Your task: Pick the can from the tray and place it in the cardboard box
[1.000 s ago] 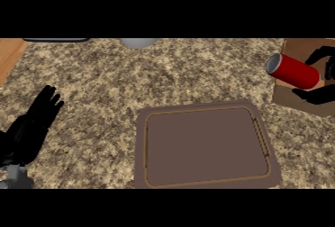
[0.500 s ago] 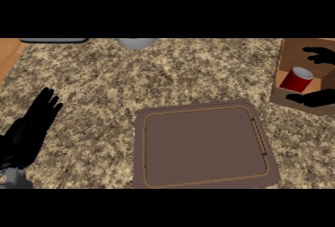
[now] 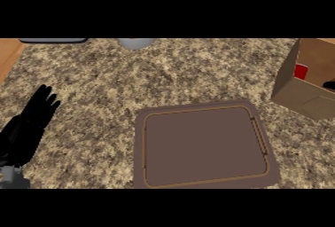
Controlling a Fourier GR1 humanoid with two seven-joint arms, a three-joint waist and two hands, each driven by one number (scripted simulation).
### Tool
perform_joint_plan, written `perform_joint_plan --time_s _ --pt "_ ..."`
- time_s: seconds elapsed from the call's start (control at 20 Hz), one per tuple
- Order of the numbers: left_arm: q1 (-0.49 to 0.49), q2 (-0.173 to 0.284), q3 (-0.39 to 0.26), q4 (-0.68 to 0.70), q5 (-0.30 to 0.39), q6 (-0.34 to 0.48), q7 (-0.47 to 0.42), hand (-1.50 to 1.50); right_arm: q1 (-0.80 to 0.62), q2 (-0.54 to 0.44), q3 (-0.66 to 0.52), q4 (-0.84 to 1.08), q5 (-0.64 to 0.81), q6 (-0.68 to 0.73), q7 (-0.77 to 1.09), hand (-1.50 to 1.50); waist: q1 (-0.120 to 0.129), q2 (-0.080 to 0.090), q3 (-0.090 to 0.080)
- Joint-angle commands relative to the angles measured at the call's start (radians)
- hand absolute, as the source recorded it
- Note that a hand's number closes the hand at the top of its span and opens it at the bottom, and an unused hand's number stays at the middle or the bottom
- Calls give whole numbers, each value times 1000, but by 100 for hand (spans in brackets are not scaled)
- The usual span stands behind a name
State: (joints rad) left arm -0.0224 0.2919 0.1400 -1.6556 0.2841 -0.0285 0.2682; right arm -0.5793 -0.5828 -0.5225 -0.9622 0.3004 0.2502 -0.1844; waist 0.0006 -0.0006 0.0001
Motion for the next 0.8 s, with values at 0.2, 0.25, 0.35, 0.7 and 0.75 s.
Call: perform_joint_plan --time_s 0.2,0.25,0.35,0.7,0.75 --pt "13 -31 -18 -30 -20 -3 4 0 -25 -171 -131 237 -128 103 -62 -150 10 3 1" --pt "-18 -36 -9 17 -38 15 -13 0 0 -192 -149 243 -150 137 -108 -150 5 4 1" --pt "-19 1 15 -19 3 -16 26 0 20 -305 -187 352 -161 227 -171 -150 12 7 3" --pt "-43 -21 6 15 -16 -26 16 0 -30 -410 -144 528 -130 274 -317 -150 16 7 2" --pt "-20 -28 -14 -60 -30 -4 62 0 13 -388 -126 532 -115 270 -360 -150 16 5 2"
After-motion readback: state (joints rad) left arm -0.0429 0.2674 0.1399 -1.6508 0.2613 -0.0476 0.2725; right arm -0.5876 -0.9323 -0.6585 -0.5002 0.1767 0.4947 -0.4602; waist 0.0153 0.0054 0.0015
